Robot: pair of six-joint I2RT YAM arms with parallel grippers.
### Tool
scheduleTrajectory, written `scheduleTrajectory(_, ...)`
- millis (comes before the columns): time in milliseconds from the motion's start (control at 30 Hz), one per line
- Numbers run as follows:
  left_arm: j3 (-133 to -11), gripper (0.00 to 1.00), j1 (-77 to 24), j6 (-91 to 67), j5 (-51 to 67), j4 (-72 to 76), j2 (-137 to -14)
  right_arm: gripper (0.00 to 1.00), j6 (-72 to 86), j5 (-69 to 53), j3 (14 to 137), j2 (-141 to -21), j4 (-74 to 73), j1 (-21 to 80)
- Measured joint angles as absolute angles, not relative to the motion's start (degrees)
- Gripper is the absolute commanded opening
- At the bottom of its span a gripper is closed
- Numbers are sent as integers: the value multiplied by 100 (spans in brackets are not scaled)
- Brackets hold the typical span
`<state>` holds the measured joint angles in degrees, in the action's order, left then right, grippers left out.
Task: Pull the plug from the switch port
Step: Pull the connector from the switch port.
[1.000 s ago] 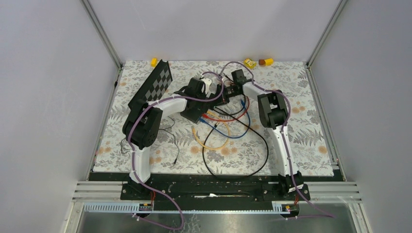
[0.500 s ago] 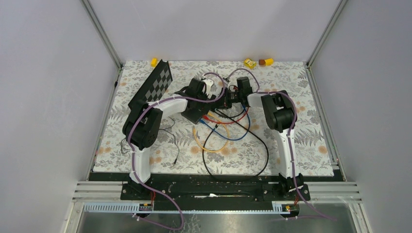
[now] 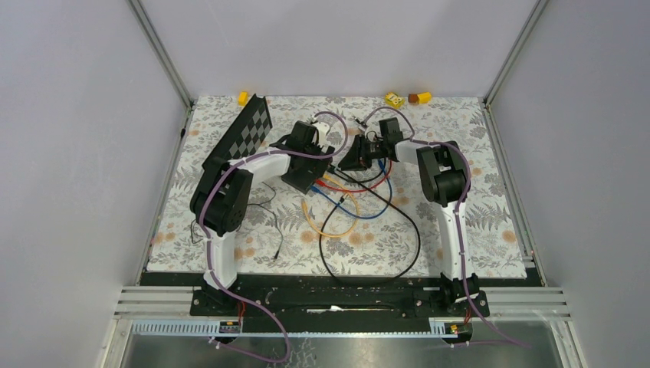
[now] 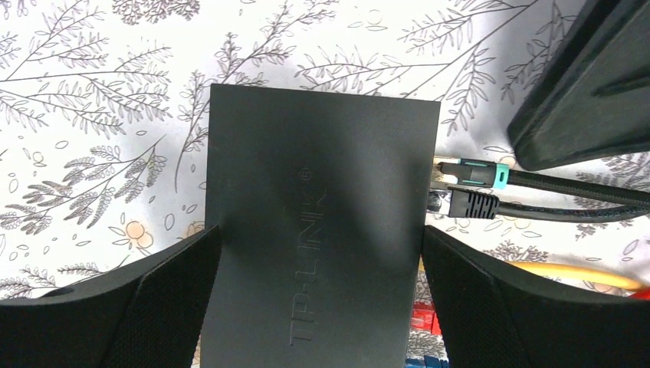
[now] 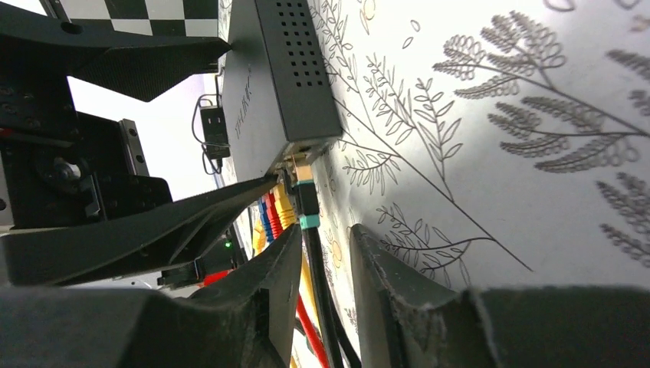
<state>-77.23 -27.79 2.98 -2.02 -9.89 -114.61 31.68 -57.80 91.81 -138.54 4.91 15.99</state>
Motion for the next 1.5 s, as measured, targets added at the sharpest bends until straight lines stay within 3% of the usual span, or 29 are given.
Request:
scheduleTrajectory(200, -7723, 99, -2700, 298, -191, -1000, -11461, 47, 3253, -5931, 9439, -13994, 364, 1579)
scheduleTrajectory(400, -7723, 99, -2700, 296, -154, -1000, -11461, 48, 3336, -5975, 9738, -14162, 351, 1721)
scheduleTrajectory(967, -7644, 99, -2659, 270, -25, -915, -11417, 29, 3374, -5968, 10047, -14418, 237, 1973)
scheduleTrajectory(1500, -7533, 99, -2652, 270, -38, -764, -11375, 36, 3656, -6058, 10501, -14658, -200, 1975)
